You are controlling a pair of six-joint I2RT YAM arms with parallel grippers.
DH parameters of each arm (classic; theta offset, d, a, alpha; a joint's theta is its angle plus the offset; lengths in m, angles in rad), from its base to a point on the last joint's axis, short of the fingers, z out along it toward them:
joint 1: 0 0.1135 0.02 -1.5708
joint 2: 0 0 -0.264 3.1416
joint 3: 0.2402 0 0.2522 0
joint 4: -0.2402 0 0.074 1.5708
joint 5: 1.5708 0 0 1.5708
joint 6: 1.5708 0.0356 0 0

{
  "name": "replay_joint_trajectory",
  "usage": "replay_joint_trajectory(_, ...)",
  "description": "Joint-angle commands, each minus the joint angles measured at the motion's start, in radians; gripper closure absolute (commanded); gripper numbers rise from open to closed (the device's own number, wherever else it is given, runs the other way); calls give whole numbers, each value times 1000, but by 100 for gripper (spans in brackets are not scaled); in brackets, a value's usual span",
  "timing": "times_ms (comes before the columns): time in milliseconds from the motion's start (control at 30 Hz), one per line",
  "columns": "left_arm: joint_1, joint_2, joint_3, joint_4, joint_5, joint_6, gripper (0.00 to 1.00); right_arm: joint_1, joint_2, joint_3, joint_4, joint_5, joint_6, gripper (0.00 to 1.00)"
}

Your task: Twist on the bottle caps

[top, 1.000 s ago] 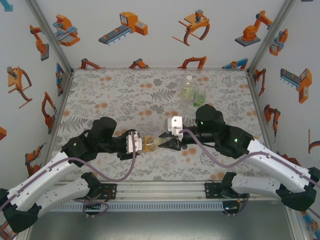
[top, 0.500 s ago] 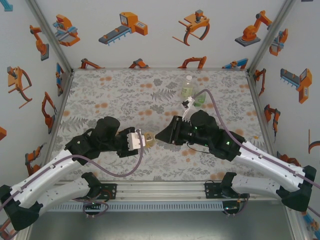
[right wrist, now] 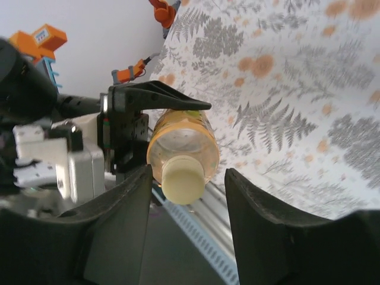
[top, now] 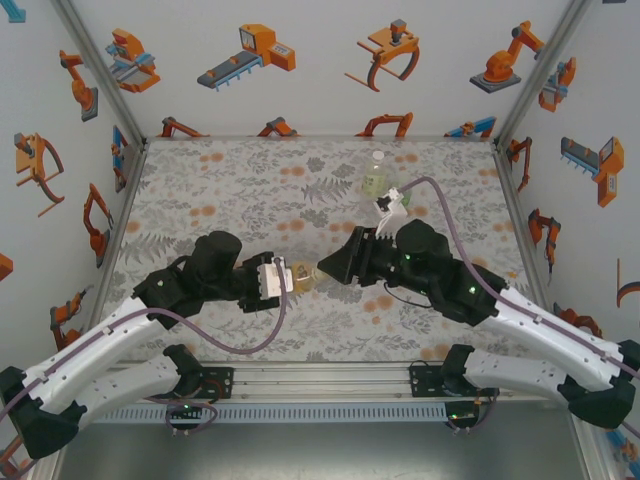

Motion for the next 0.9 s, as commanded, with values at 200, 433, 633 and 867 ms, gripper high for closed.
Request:
replay_joint_trajectory(200,-5,-28,32,-13,162,26,100,2,-51,67,31,-380,-949,46)
replay_joint_trajectory(433,-9,-37,43,-32,193,20,100,2,38,178,-182,-570,-1374,46)
replay_joint_trajectory(633,-11,-40,44,-39,189,14,100,2,71,187,-193,-583,-1420,49)
replay_joint_trajectory(867,-14,-38,44,-30,185,3,100,2,77,162,-166,-605,-1415,54)
